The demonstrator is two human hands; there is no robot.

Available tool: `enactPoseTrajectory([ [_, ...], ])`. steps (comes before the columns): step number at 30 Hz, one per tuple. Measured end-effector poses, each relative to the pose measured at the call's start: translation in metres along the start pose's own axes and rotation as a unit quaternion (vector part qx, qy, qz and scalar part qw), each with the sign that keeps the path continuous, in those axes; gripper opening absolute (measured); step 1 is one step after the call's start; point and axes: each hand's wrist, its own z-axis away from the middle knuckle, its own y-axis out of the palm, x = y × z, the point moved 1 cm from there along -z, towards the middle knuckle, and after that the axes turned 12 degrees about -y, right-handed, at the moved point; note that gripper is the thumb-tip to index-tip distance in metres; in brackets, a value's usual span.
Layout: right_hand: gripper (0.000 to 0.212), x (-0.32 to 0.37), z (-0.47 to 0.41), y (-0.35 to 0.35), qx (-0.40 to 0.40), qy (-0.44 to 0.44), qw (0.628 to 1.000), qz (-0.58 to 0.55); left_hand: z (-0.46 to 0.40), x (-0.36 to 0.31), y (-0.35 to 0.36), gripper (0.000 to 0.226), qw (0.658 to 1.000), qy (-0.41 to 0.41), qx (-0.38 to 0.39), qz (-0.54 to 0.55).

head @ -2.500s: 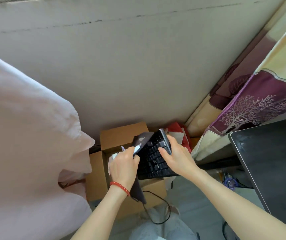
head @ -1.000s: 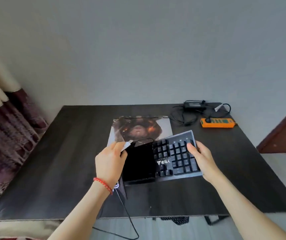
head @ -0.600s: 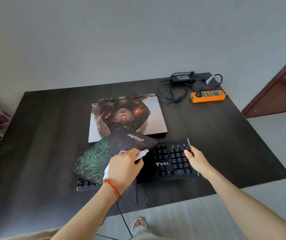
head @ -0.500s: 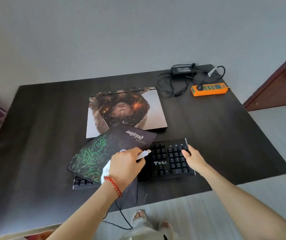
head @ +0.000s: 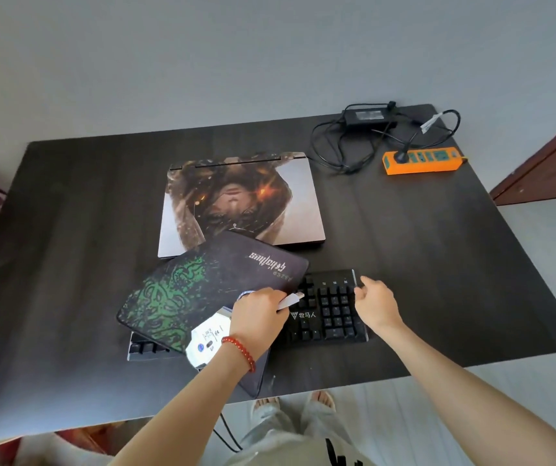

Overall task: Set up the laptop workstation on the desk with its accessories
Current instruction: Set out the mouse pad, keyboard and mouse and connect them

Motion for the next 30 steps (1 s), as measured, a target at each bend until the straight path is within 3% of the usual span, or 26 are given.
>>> enactPoseTrajectory([
  [2,0.029,0.019,0.004,-0.006,-0.044,-0.051,0.997,-0.024,0.0,0.005,-0.004,0.025,0.999,0.0,-0.012,0.031],
  [3,0.032,0.034,0.006,-0.007,-0.021,-0.051,0.993,-0.101,0.0,0.008,-0.007,0.028,0.998,0.003,-0.02,0.052],
  [6,0.037,0.08,0.008,-0.006,0.147,0.011,0.912,-0.383,-0.003,0.024,-0.017,0.035,0.993,0.03,-0.037,0.112],
  [8,0.033,0.1,0.006,0.002,0.202,0.025,0.879,-0.431,-0.005,0.035,-0.025,0.037,0.99,0.039,-0.042,0.128],
  [11,0.029,0.119,0.008,0.019,0.197,0.029,0.894,-0.402,-0.005,0.047,-0.041,0.032,0.987,0.038,-0.071,0.14],
  [15,0.036,0.126,0.009,0.033,0.17,-0.07,0.962,-0.201,-0.005,0.061,-0.06,0.017,0.978,0.006,-0.149,0.147],
  [18,0.034,0.134,0.014,0.029,0.167,-0.037,0.947,-0.27,-0.004,0.067,-0.074,0.018,0.969,-0.021,-0.18,0.17],
  [21,0.027,0.124,0.02,0.023,0.121,-0.032,0.931,-0.343,-0.007,0.07,-0.089,0.032,0.95,-0.043,-0.204,0.232],
  [25,0.04,0.119,0.029,0.022,0.164,-0.097,0.964,-0.184,-0.015,0.073,-0.1,0.032,0.939,-0.045,-0.21,0.269],
  [27,0.031,0.123,0.021,0.022,0.112,-0.107,0.983,-0.099,-0.019,0.07,-0.105,0.035,0.936,-0.039,-0.211,0.279],
  [30,0.029,0.13,0.014,0.006,0.02,-0.11,0.99,-0.089,-0.021,0.057,-0.117,0.038,0.928,-0.011,-0.228,0.294],
])
